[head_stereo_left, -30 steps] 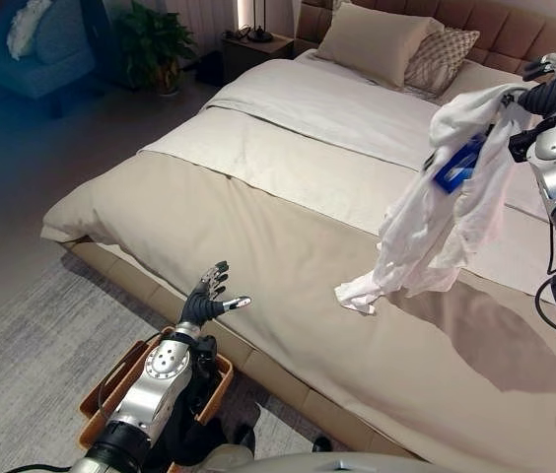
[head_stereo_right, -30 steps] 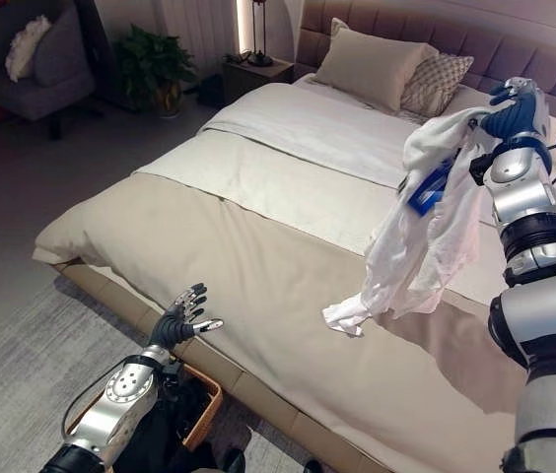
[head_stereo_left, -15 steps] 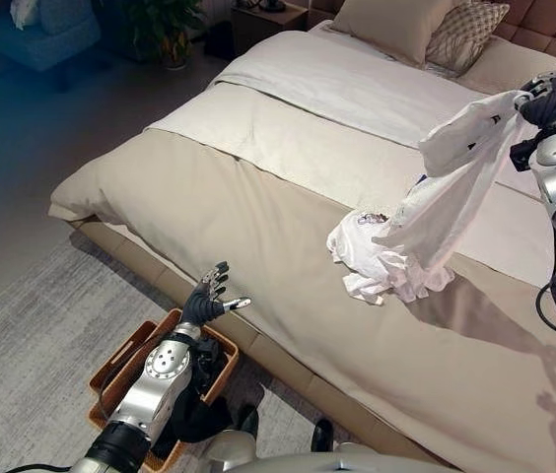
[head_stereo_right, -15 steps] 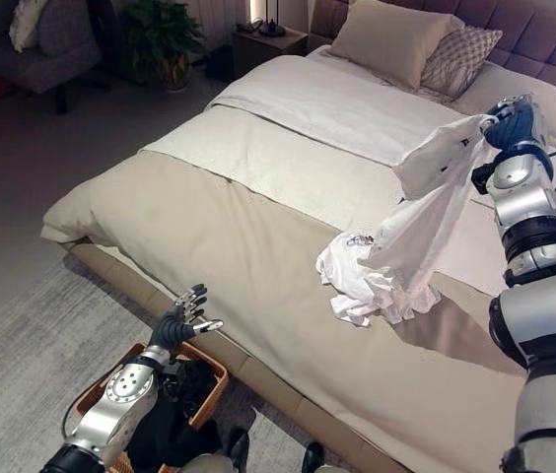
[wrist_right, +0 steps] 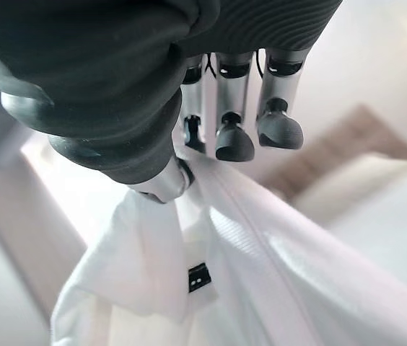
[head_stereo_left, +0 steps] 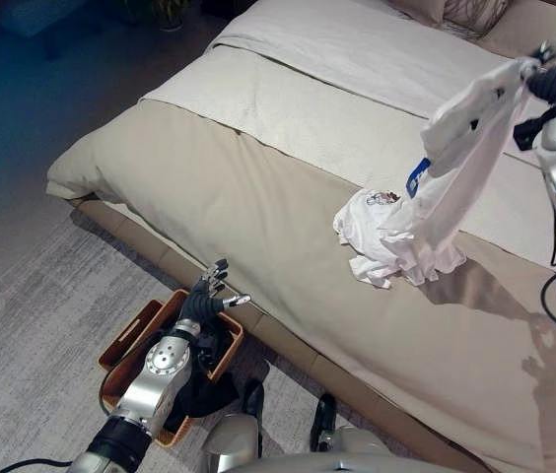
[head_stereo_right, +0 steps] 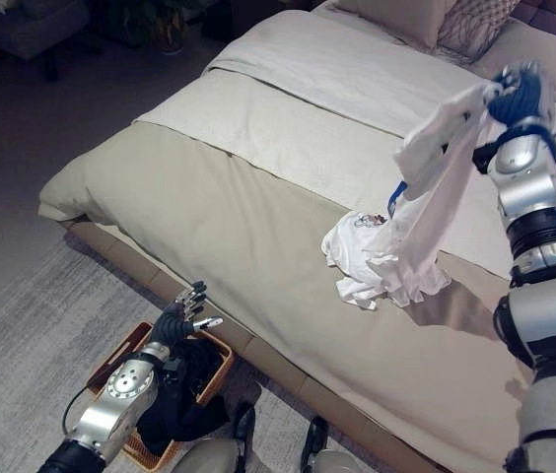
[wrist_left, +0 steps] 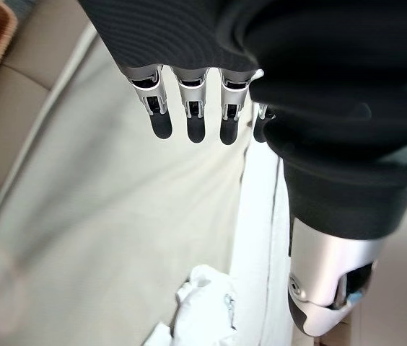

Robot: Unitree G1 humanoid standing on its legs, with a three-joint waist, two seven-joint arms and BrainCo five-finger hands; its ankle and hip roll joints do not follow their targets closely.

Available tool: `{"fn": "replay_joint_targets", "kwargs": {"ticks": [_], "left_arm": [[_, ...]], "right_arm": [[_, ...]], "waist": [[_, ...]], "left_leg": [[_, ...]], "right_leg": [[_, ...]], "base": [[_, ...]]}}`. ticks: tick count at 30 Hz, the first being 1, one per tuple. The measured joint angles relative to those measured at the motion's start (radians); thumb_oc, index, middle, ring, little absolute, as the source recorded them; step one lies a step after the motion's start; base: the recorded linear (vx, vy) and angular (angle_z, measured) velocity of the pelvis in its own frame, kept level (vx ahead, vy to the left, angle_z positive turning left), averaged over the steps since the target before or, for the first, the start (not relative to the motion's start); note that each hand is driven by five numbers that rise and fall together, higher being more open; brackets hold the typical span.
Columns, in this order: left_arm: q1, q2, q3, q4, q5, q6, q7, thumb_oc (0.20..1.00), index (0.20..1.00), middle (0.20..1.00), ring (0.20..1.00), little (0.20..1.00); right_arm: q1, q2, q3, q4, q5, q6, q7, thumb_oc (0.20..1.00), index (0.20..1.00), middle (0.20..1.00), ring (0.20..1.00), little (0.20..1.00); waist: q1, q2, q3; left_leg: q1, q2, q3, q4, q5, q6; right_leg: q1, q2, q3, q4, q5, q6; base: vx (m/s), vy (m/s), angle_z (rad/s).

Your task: Pick up clothes into the bucket

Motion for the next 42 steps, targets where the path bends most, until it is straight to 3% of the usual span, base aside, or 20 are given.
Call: {"fn": "replay_joint_targets", "kwargs": {"ticks": [5,15,23,25,29,33,42], "left_arm": [[-0.087,0.001,-0.003,-0.014,0.0,-0.002,0.006,1.0,1.0,1.0,1.0,1.0],[-0.228,-0.001,-0.025,-0.11,-0.041,-0.007,0.006,1.0,1.0,1.0,1.0,1.0],[-0.419,0.014,-0.139,-0.121,-0.072,-0.005,-0.004,1.0,1.0,1.0,1.0,1.0],[-0.468,0.011,-0.175,-0.121,-0.094,-0.005,-0.01,1.0,1.0,1.0,1.0,1.0],[-0.562,-0.006,-0.241,-0.119,-0.11,-0.005,-0.015,1.0,1.0,1.0,1.0,1.0],[-0.581,-0.047,-0.243,-0.091,-0.106,-0.004,-0.006,1.0,1.0,1.0,1.0,1.0],[-0.582,-0.135,-0.233,-0.016,-0.097,0.001,0.066,1.0,1.0,1.0,1.0,1.0]], "right_arm": [[-0.063,-0.085,-0.007,-0.085,0.024,-0.034,-0.052,0.2,0.2,0.2,0.2,0.2],[-0.123,-0.127,0.004,-0.237,0.089,-0.076,-0.044,0.2,0.2,0.2,0.2,0.2],[0.036,-0.112,0.049,-0.397,0.086,-0.078,0.062,0.2,0.2,0.2,0.2,0.2],[0.066,-0.091,0.073,-0.424,0.086,-0.078,0.091,0.2,0.2,0.2,0.2,0.2],[0.127,-0.062,0.111,-0.491,0.088,-0.078,0.131,0.2,0.2,0.2,0.2,0.2],[0.209,-0.061,0.117,-0.606,0.09,-0.076,0.18,0.2,0.2,0.2,0.2,0.2],[0.276,-0.057,0.116,-0.878,0.138,-0.086,0.253,0.2,0.2,0.2,0.2,0.2]], "waist": [[-0.013,0.0,0.0],[-0.071,-0.005,-0.038],[-0.113,0.002,-0.117],[-0.139,0.012,-0.135],[-0.154,0.036,-0.158],[-0.166,0.063,-0.174],[-0.166,0.065,-0.175]], "left_leg": [[0.038,0.003,0.009,-0.016,0.0,0.0],[0.1,0.011,0.048,-0.038,0.0,0.001],[0.152,0.016,0.085,-0.058,-0.001,0.001],[0.153,0.016,0.092,-0.058,-0.002,0.002],[0.155,0.018,0.098,-0.058,-0.002,0.002],[0.158,0.022,0.102,-0.058,-0.002,0.003],[0.155,0.035,0.106,-0.058,-0.002,0.003]], "right_leg": [[0.027,-0.001,0.007,-0.003,0.0,0.0],[0.062,0.003,0.052,-0.014,0.002,0.002],[0.09,0.005,0.086,-0.014,0.002,0.002],[0.089,0.005,0.089,-0.014,0.001,0.003],[0.089,0.006,0.096,-0.014,0.004,0.006],[0.088,0.011,0.105,-0.014,0.005,0.008],[0.08,0.026,0.113,-0.014,0.007,0.005]], "base": [[0.08,-0.004,-0.05],[0.06,-0.007,-0.14],[0.01,-0.013,-0.13],[-0.01,-0.022,-0.08],[-0.04,-0.018,-0.05],[-0.04,-0.021,-0.05],[-0.02,-0.009,-0.02]]}}
